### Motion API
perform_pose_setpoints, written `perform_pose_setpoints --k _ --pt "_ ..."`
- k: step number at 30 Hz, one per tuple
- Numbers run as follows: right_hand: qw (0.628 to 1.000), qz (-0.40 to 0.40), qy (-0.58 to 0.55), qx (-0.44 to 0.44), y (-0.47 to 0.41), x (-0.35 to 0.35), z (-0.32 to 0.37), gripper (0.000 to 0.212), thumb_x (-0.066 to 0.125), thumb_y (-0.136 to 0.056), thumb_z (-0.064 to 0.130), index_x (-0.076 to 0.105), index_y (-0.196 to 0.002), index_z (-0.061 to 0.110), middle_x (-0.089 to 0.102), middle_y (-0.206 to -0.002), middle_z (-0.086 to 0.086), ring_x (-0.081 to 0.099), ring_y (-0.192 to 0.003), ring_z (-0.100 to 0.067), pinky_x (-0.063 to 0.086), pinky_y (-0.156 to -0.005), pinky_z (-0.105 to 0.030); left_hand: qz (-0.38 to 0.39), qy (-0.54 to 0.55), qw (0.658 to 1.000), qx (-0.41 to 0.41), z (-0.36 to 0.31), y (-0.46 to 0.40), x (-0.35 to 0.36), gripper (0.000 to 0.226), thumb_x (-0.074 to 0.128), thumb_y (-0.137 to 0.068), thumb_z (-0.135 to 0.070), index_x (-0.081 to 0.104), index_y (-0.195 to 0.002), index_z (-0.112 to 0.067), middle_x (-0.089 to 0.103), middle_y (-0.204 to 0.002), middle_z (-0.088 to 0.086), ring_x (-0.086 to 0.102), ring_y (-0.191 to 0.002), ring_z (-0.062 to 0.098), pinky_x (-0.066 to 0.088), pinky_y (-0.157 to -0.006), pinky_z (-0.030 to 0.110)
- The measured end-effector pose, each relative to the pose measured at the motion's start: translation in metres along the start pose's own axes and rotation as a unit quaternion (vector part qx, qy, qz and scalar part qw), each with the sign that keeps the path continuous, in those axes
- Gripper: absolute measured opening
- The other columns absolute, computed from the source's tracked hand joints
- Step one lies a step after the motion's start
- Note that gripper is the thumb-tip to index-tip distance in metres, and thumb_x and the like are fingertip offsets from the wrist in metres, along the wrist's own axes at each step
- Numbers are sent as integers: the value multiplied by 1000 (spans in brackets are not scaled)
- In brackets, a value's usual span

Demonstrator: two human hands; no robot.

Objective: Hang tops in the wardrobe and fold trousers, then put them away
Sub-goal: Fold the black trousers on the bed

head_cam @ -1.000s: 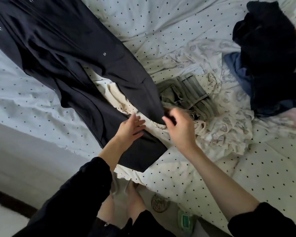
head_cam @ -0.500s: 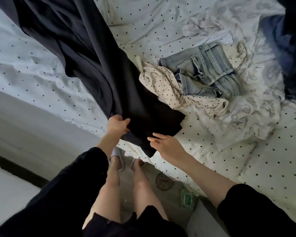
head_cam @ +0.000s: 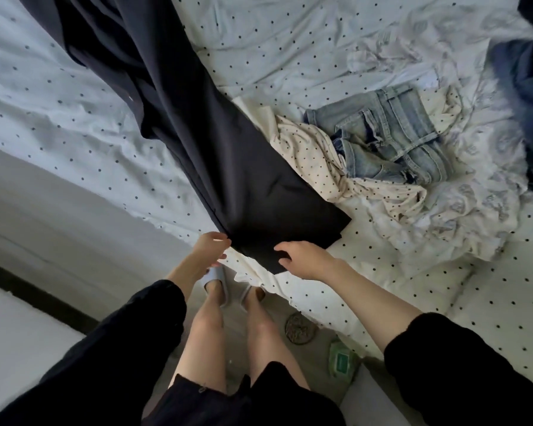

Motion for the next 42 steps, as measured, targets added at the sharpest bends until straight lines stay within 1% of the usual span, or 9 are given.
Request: perform_pose_setpoints --k 10,14,19,22,26,31,35,39,42 --pt "970 -160 -178 -49 -36 -152 119 42 43 -98 27 42 -139 20 53 -135 -1 51 -121 -20 41 -102 -35 -87 177 970 143 -100 1 -136 19 54 -94 -15 58 -112 -12 61 -104 6 61 -87 20 52 -83 34" --pt "952 -223 -194 -72 -67 -210 175 41 43 -99 26 41 -139 18 56 -132 -1 53 -118 -18 41 -99 -30 -138 121 957 225 -150 -14 -211 29 50 -96 -15 56 -123 -8 60 -110 8 57 -98 23 50 -92 40" --pt "936 -291 -186 -64 -123 -282 244 46 46 -98 27 36 -142 17 50 -137 -4 51 -122 -20 39 -104 -34 -217 -11 929 299 -217 -57 -315 33 42 -96 -15 55 -126 -15 58 -112 0 57 -89 16 44 -69 11" --pt "926 -326 -185 -37 -173 -340 295 49 45 -98 28 33 -143 15 46 -141 -6 46 -127 -22 37 -106 -34 -228 -95 909 337 -266 -94 -379 35 43 -96 -11 54 -128 -9 58 -125 11 55 -113 30 42 -94 31" --pt "925 -359 -124 -6 -233 -408 345 53 44 -99 30 27 -146 12 37 -146 -9 39 -132 -25 34 -106 -36 -232 -185 864 408 -314 -129 -434 43 46 -95 -7 44 -137 -4 36 -146 19 31 -137 32 24 -114 37" --pt "897 -440 -36 22 -285 -475 389 60 46 -97 35 24 -147 10 33 -148 -11 34 -134 -30 34 -105 -45 -236 92 906 340 -354 -168 -501 45 48 -95 -11 37 -139 -4 48 -136 14 47 -125 27 37 -103 30" --pt "877 -461 -132 28 -327 -510 411 62 40 -98 40 21 -148 10 30 -151 -11 30 -137 -28 30 -108 -42 -124 367 903 187 -374 -201 -529 55 56 -94 -25 36 -141 -5 54 -133 10 55 -117 24 45 -97 37" --pt "880 -467 -69 52 -346 -532 416 67 42 -95 48 18 -149 17 27 -152 -7 31 -136 -29 34 -106 -50 -83 384 894 215 -391 -206 -539 22 63 -89 -18 61 -109 -7 67 -92 0 65 -84 13 51 -71 23" --pt "859 -511 -41 4 -345 -541 431 72 37 -91 62 23 -149 20 19 -156 -4 23 -140 -28 27 -108 -52 -80 358 902 225 -395 -207 -542 15 62 -90 -17 61 -103 -12 68 -94 1 64 -86 15 50 -80 29"
Point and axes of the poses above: each hand's wrist, its own y-axis away from the middle knuckle, its own x-axis out of the palm, z = x × y, the point moved 5 cm from there along -y, towards the middle knuckle
